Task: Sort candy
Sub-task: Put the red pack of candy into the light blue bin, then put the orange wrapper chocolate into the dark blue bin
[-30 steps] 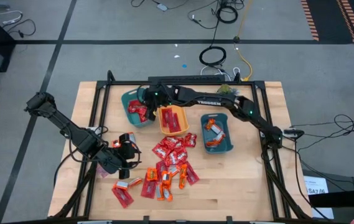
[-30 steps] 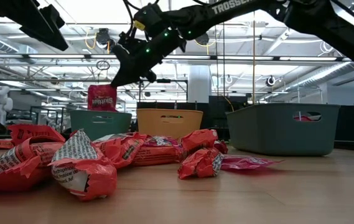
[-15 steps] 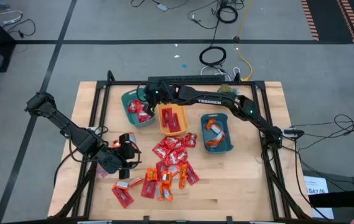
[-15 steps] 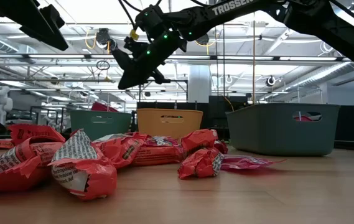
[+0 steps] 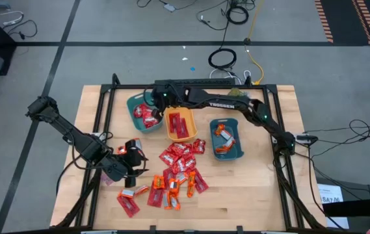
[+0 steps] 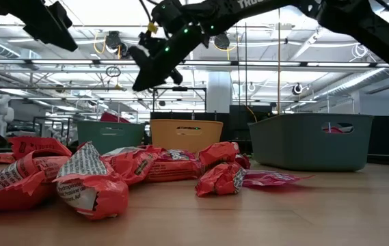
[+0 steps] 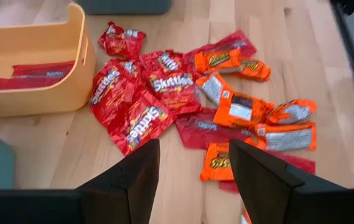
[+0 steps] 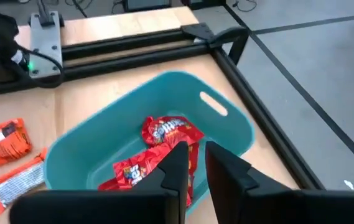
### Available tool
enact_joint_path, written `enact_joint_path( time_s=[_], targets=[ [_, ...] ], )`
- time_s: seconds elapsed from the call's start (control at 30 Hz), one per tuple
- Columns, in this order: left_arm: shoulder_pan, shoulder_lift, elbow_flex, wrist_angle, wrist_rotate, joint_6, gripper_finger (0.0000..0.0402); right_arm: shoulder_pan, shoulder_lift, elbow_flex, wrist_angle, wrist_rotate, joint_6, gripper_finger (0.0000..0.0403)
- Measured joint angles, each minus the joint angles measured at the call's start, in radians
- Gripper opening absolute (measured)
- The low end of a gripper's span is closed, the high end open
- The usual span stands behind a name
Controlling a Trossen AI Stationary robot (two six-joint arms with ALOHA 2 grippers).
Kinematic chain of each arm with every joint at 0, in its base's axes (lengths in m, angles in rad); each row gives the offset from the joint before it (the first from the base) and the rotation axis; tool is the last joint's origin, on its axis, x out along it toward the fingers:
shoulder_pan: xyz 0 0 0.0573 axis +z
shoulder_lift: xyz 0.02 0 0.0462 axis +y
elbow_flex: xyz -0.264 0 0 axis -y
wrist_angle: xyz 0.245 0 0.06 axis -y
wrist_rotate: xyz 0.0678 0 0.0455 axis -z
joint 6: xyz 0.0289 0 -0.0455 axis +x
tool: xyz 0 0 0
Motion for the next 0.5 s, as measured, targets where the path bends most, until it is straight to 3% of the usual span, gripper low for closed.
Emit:
enact_joint_path(
  time_s=[0.27, 0.5],
  targets=[
    [0.0, 0.0, 0.0, 0.009, 0.0, 0.0, 0.0204, 0.036, -0.126, 0.0, -0.269, -0.047, -0.021, 0.0048],
    [0.0, 0.0, 0.0, 0.017, 0.001, 0.0, 0.0204, 0.122, -0.153, -0.002, -0.377, -0.047, -0.054, 0.0062]
  ],
)
